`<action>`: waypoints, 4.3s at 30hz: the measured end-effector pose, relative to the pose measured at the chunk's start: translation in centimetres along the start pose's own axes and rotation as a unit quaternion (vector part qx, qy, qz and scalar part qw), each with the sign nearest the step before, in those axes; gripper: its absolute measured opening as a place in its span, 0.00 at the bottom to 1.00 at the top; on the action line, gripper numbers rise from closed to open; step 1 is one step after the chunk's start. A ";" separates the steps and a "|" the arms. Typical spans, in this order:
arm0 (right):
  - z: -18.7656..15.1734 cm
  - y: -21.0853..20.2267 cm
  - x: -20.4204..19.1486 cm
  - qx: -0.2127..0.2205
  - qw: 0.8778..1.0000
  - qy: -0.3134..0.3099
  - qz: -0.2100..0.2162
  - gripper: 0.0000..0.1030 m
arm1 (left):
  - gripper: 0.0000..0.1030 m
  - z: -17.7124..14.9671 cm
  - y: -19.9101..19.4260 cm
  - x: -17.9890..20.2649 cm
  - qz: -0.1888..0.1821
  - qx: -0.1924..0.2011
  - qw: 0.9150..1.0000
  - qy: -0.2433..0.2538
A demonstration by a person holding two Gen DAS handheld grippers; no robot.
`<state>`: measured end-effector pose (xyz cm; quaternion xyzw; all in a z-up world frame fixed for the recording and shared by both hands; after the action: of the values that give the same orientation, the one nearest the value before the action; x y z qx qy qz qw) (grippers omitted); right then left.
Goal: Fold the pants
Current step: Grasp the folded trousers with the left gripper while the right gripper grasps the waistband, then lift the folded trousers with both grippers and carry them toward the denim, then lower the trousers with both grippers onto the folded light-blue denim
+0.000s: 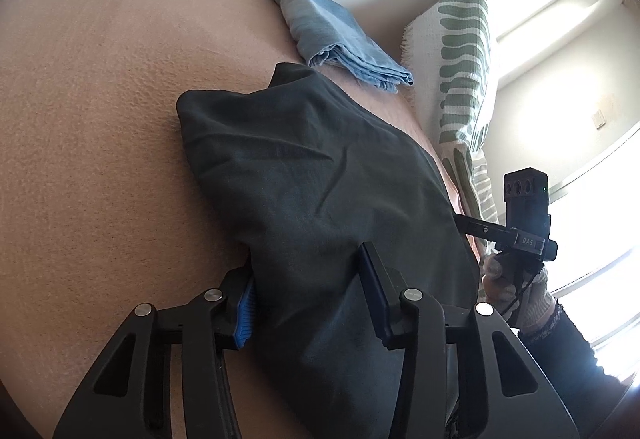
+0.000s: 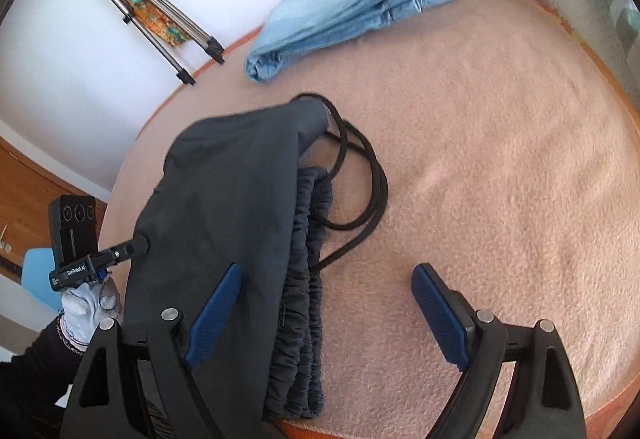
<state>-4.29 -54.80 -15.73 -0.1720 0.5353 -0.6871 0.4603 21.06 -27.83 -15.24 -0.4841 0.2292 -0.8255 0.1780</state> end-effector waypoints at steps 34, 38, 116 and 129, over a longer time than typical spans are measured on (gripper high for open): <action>0.2 1.5 -3.1 0.010 0.999 -0.004 0.032 0.30 | 0.07 0.5 0.9 1.2 0.012 0.014 0.999 0.029; 0.1 -0.6 -4.1 0.031 0.999 -0.008 0.026 0.16 | 0.07 0.4 -0.2 2.7 0.013 0.027 0.998 0.056; 27.2 4.6 -3.9 0.150 0.959 -0.158 -0.183 0.33 | 0.48 34.0 13.7 -2.6 0.045 0.054 0.995 0.076; 26.7 7.2 0.1 0.122 0.959 -0.146 -0.209 0.34 | 0.31 34.4 14.7 -0.7 0.223 0.158 0.947 0.167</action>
<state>18.36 -70.27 -12.36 -0.3210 0.3259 -0.7954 0.3975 52.72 -46.77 -9.13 -0.2415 0.2243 -0.8591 0.3915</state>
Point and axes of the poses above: each gripper's, at about its wrist camera, not at the fingertips, and y roughly the way its jaws point, x to its right, z to its top, the point moved 1 cm from there along y, roughly the way its jaws point, and after that the axes turned 8 degrees about -z, right-handed, at the moved point
